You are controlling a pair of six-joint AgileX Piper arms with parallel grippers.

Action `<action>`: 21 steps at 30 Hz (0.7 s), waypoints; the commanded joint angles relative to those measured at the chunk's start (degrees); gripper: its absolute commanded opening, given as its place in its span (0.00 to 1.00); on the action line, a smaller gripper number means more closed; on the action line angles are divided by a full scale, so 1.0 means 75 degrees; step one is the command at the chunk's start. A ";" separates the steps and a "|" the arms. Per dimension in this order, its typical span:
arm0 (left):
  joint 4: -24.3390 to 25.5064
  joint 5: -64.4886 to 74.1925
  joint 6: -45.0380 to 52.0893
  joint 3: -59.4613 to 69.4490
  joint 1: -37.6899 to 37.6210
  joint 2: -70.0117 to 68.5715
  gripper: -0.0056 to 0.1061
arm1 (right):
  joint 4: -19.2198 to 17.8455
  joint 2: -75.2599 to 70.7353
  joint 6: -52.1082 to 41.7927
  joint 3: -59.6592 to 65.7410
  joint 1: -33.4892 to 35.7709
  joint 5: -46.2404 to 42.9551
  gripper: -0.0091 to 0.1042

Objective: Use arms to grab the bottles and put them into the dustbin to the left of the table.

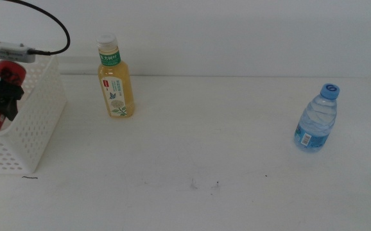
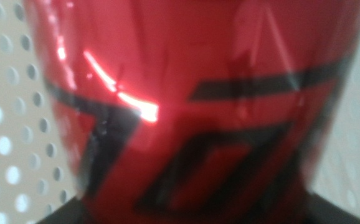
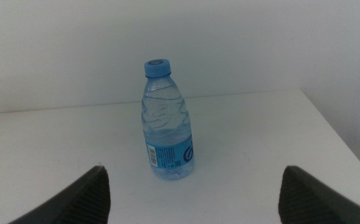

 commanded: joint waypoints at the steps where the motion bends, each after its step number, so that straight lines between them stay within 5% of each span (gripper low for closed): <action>1: 0.0138 -0.0282 -0.0021 -0.0105 0.0024 -0.0103 0.72 | -0.0123 -0.0039 -0.0062 0.0026 -0.0064 -0.0098 0.88; 3: 0.0191 -0.0312 -0.0053 -0.0105 0.0024 -0.0103 0.89 | -0.0123 -0.0039 -0.0062 0.0026 -0.0064 -0.0098 0.88; 15: 0.0453 -0.0660 -0.1367 0.0102 -0.0894 -0.2308 0.89 | -0.0123 -0.0039 -0.0062 0.0026 -0.0064 -0.0098 0.88; 21: 0.1218 -0.3107 -0.3080 0.2705 -0.2586 -0.4741 0.89 | -0.0123 -0.0039 -0.0062 0.0026 -0.0064 -0.0098 0.88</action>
